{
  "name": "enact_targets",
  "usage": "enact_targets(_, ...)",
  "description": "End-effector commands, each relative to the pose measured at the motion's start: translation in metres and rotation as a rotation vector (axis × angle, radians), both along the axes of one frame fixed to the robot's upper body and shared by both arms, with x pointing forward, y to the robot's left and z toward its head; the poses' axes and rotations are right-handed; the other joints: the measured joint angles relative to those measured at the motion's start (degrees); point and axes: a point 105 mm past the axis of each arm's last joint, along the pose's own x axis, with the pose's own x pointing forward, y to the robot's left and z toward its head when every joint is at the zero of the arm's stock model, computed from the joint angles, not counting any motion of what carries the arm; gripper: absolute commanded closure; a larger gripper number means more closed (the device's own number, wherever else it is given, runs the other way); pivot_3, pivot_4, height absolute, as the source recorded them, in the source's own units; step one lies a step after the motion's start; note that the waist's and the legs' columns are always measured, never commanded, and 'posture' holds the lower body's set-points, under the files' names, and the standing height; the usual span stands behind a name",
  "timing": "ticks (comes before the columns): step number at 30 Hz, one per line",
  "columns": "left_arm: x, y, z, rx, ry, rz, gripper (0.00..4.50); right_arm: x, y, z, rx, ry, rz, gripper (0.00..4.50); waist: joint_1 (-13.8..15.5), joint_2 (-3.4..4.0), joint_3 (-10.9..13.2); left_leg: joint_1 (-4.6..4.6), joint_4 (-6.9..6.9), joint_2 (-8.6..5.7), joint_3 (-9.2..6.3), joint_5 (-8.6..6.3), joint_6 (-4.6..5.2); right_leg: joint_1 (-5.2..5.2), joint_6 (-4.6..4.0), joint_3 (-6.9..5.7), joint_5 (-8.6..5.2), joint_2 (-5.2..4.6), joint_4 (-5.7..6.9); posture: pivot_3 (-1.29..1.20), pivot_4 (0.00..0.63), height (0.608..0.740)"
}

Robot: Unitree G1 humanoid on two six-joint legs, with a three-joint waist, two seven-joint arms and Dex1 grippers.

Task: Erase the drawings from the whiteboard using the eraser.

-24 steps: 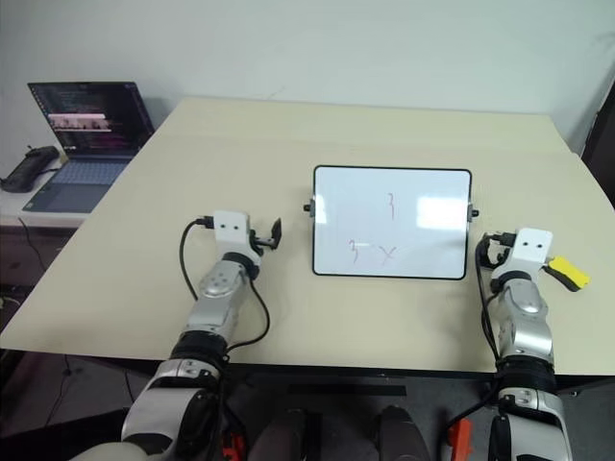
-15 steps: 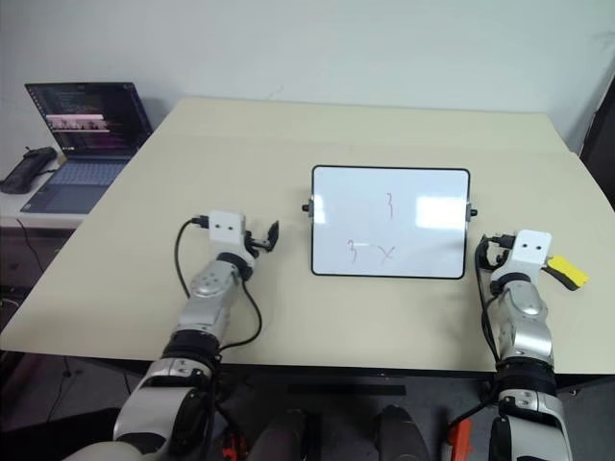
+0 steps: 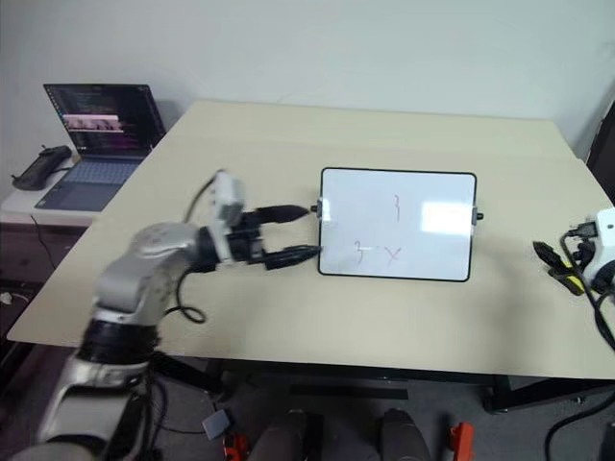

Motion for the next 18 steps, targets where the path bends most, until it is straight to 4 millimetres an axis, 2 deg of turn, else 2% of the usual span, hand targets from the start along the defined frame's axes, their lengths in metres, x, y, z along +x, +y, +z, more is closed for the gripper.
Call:
enact_targets(1,-0.001,-0.022,-0.002,0.000,-0.009,-0.052,0.00,0.000,-0.009,-0.001,0.016,0.064,0.047,0.03,-0.85,-0.01,0.01,0.08,-0.04,0.01,0.04,0.00,0.00,0.01,0.00,0.03,0.00,0.01,0.03,0.00,0.150,0.740)
enact_targets(7,-0.010,-0.045,0.005,-0.055,0.003,-0.128,0.00,0.000,-0.015,-0.007,0.010,0.155,0.093,0.03,-2.15,0.06,0.04,0.31,-0.37,0.16,0.24,-0.02,-0.01,-0.09,-0.03,0.15,0.04,0.11,0.19,0.00,0.150,0.740)
enact_targets(18,-0.024,-0.048,0.007,-0.046,0.019,-0.178,0.00,0.006,-0.018,-0.018,-0.013,0.241,0.048,0.03,-1.50,0.06,0.05,0.26,-0.31,0.03,0.22,-0.04,-0.04,-0.05,0.04,0.25,0.06,0.04,0.14,0.00,0.150,0.740)
